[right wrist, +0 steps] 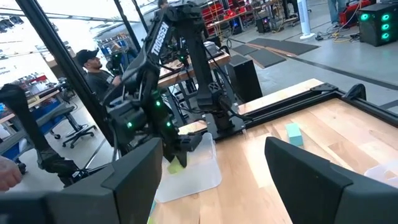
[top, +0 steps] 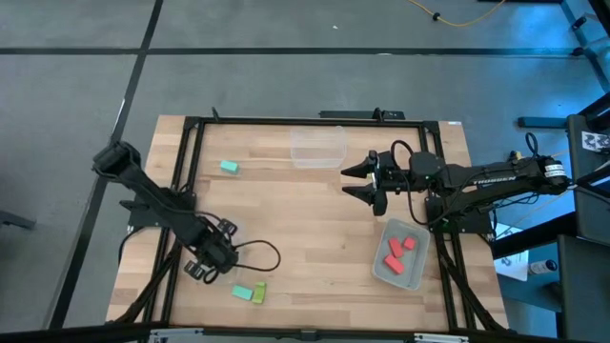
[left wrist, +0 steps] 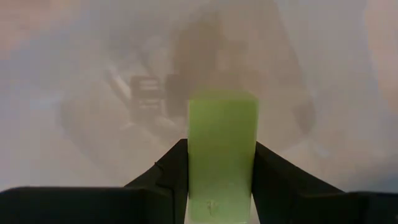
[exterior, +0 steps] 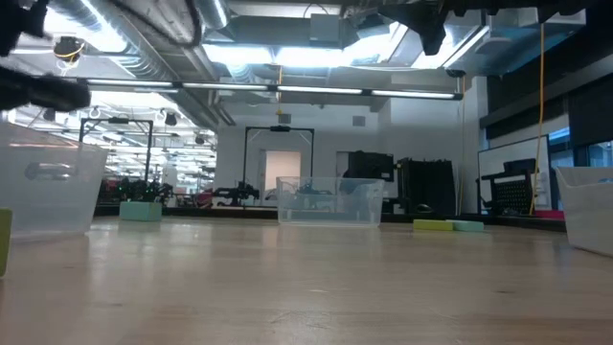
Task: Sort & place blocks by color
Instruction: Put the top left green block into the bottom transparent bin
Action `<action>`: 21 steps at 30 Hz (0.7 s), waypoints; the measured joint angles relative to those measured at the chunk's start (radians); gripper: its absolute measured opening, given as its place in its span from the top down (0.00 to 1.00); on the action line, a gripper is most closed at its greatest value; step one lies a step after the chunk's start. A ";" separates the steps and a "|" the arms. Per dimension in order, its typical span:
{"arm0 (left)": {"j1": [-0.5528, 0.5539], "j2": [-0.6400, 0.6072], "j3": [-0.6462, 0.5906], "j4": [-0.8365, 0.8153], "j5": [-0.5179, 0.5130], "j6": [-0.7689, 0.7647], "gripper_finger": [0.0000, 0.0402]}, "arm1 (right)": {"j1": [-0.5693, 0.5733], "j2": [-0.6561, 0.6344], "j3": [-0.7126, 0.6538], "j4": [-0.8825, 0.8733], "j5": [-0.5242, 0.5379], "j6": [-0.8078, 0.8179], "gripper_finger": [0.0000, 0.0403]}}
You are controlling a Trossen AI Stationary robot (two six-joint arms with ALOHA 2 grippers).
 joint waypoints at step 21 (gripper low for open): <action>-0.002 0.019 -0.053 0.136 0.024 0.066 0.62 | 0.000 0.000 0.000 -0.001 0.048 0.007 0.29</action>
